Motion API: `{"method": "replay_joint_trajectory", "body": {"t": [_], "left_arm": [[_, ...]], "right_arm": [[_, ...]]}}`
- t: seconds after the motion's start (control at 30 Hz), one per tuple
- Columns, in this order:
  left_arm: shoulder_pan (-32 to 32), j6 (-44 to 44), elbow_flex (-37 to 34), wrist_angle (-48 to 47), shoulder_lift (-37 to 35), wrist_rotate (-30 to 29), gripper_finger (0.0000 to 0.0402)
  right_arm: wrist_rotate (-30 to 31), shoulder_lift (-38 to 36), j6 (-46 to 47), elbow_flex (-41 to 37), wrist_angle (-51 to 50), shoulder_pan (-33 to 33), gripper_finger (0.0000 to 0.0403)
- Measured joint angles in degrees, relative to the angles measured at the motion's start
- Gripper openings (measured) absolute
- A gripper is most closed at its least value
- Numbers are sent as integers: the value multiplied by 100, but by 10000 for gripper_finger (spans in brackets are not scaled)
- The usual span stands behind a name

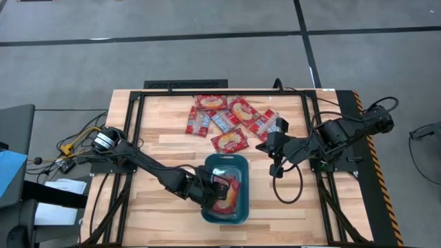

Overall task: Sort popcorn bags into baskets
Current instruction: Put the red popcorn pack into the blue container

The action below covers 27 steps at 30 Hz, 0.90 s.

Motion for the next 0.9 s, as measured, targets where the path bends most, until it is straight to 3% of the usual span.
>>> {"method": "replay_joint_trajectory", "body": {"t": [0.13, 0.27, 0.5, 0.73, 0.9], "left_arm": [[57, 400, 0, 20, -39, 200, 150], [213, 1331, 0, -77, -387, 455, 163], [796, 2726, 9, -754, -1904, -91, 165], [1992, 3852, -11, -2166, -2922, -305, 165], [3167, 4861, -471, -2406, -2975, 239, 185]], "right_arm": [[-1, 0, 0, 0, -10, 0, 29], [132, 0, 43, -14, -253, -6, 22], [547, -11, 710, -839, -382, -333, 31], [149, 3, 1143, -1914, 183, -1465, 62], [-577, 3, 753, -2247, 848, -2244, 67]]}}
